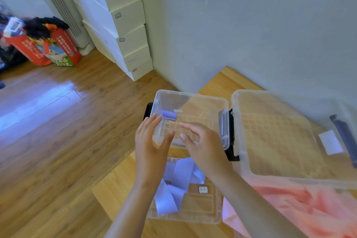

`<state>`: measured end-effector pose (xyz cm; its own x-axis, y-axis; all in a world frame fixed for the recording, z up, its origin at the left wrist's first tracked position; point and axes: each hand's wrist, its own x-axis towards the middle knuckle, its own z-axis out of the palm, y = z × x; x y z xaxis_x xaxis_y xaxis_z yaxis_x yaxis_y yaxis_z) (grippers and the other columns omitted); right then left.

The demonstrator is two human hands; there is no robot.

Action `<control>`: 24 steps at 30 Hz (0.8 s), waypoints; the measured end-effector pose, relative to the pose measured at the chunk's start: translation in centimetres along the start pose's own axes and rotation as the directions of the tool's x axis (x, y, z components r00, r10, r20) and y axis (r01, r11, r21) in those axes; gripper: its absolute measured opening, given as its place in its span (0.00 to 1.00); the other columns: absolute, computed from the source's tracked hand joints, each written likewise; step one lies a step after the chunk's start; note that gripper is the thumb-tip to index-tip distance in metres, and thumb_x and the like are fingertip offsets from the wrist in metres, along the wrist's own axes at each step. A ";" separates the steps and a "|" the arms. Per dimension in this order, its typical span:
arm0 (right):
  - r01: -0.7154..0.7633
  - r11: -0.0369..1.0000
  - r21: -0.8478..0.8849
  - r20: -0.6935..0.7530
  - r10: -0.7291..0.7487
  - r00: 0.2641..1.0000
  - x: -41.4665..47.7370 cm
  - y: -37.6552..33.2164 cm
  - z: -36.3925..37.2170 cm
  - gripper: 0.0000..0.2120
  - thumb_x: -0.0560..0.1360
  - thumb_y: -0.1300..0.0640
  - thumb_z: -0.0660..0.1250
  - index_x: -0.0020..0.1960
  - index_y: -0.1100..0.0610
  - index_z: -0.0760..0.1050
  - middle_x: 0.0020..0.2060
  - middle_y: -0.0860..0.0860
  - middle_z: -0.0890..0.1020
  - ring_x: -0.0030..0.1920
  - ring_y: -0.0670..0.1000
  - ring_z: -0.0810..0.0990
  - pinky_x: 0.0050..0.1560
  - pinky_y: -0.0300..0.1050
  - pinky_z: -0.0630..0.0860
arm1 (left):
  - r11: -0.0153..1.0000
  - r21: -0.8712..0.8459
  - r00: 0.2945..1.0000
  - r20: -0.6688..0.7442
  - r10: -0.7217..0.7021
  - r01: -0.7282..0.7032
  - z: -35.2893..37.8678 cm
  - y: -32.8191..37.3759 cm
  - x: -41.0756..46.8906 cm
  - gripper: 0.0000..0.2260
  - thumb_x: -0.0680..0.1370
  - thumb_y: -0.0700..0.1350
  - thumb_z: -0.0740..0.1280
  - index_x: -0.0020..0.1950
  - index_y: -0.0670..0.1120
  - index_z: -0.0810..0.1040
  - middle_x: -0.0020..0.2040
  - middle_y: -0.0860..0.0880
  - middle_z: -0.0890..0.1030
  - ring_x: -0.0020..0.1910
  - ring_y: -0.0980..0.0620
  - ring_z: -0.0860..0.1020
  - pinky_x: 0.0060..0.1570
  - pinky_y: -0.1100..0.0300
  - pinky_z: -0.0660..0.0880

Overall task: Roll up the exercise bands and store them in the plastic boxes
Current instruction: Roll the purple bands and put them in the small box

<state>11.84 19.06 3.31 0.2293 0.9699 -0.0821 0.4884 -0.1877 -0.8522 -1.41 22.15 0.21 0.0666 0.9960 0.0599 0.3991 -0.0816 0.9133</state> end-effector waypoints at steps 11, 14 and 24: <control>-0.225 0.972 -0.062 0.016 0.227 0.974 -8.9 6.8 2.0 0.13 0.75 0.58 0.68 0.58 0.47 0.80 0.53 0.44 0.80 0.51 0.40 0.78 0.55 0.39 0.75 | 0.986 0.016 0.985 -0.061 -0.165 0.166 0.0 -2.2 -9.9 0.12 0.74 0.40 0.73 0.51 0.56 0.77 0.54 0.56 0.77 0.59 0.54 0.71 0.55 0.70 0.66; -0.309 0.950 -0.038 0.127 0.312 0.942 -10.1 8.0 3.6 0.14 0.76 0.60 0.67 0.61 0.53 0.78 0.53 0.45 0.81 0.52 0.40 0.78 0.60 0.38 0.73 | 0.953 0.060 0.955 -0.044 -0.294 0.297 -0.1 -5.0 -11.7 0.13 0.74 0.39 0.73 0.51 0.54 0.75 0.52 0.59 0.74 0.57 0.49 0.73 0.55 0.58 0.70; -0.277 0.942 -0.191 0.169 0.310 0.936 -11.5 8.3 9.3 0.09 0.72 0.61 0.67 0.51 0.57 0.81 0.47 0.51 0.82 0.52 0.49 0.77 0.51 0.36 0.70 | 0.858 0.072 0.859 0.025 -0.511 0.508 -0.8 -8.6 -14.2 0.15 0.74 0.37 0.72 0.55 0.49 0.73 0.48 0.48 0.79 0.47 0.48 0.78 0.44 0.60 0.72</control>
<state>5.40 7.77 -7.67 0.2235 0.8755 -0.4284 0.5571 -0.4754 -0.6809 -6.52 8.72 -8.22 -0.1239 0.8967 -0.4251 0.4420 0.4334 0.7854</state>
